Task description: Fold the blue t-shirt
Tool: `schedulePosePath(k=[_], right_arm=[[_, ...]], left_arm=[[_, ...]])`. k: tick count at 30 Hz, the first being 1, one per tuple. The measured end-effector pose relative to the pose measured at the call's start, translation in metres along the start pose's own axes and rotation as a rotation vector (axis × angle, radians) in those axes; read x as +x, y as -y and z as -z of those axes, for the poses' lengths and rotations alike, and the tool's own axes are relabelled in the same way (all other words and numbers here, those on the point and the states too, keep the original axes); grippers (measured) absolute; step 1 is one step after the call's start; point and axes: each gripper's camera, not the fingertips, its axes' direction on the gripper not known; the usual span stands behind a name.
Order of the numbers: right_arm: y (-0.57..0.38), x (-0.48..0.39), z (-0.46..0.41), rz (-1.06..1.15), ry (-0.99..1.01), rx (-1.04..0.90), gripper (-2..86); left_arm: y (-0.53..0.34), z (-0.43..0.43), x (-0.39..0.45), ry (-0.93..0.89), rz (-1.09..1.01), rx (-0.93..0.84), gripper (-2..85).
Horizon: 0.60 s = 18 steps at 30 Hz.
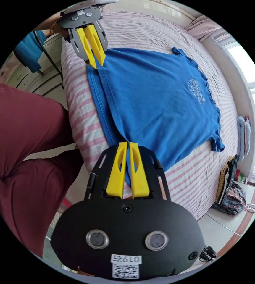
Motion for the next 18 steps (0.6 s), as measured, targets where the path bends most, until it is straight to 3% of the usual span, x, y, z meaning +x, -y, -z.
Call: schedulePosePath(k=[14, 18], right_arm=[[-0.011, 0.019, 0.004, -0.115, 0.066, 0.024, -0.8], [-0.017, 0.029, 0.004, -0.162, 0.112, 0.029, -0.6]], left_arm=[[0.008, -0.004, 0.019, 0.087, -0.068, -0.024, 0.5], [0.008, 0.001, 0.021, 0.03, -0.065, 0.005, 0.3]])
